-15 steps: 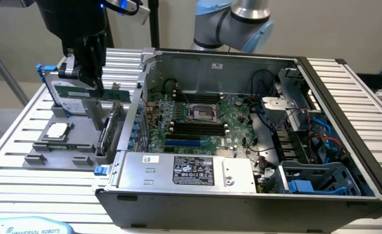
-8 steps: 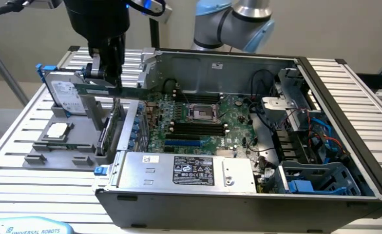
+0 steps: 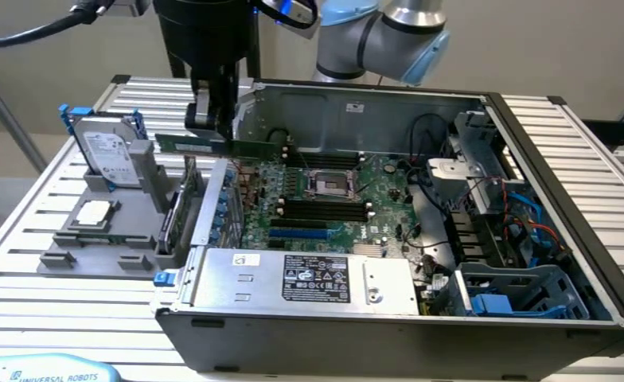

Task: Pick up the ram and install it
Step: 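Pick up the ram and move it above insertion slot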

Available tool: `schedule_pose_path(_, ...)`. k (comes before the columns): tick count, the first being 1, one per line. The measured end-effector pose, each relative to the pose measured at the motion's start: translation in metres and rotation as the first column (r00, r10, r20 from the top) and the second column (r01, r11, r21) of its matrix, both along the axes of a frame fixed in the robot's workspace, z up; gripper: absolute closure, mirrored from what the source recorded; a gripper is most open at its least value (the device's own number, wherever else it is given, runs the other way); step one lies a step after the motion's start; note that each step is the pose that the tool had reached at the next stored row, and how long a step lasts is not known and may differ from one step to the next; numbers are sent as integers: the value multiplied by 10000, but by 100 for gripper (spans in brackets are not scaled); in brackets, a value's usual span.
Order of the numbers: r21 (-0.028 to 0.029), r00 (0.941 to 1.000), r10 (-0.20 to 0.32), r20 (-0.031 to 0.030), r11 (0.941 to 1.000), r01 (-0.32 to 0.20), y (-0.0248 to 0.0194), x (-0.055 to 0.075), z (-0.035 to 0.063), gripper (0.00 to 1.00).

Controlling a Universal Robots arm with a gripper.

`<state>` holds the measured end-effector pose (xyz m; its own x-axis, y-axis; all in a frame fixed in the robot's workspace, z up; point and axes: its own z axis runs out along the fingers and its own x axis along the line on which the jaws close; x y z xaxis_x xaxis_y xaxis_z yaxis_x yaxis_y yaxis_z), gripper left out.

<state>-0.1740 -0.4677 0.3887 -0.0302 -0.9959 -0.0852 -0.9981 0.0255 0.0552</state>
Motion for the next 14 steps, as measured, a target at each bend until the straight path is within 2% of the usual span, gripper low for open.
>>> schedule_pose_path(14, 26, 10000, 1, -3, 10000, -1, 41, 638, -2, 86)
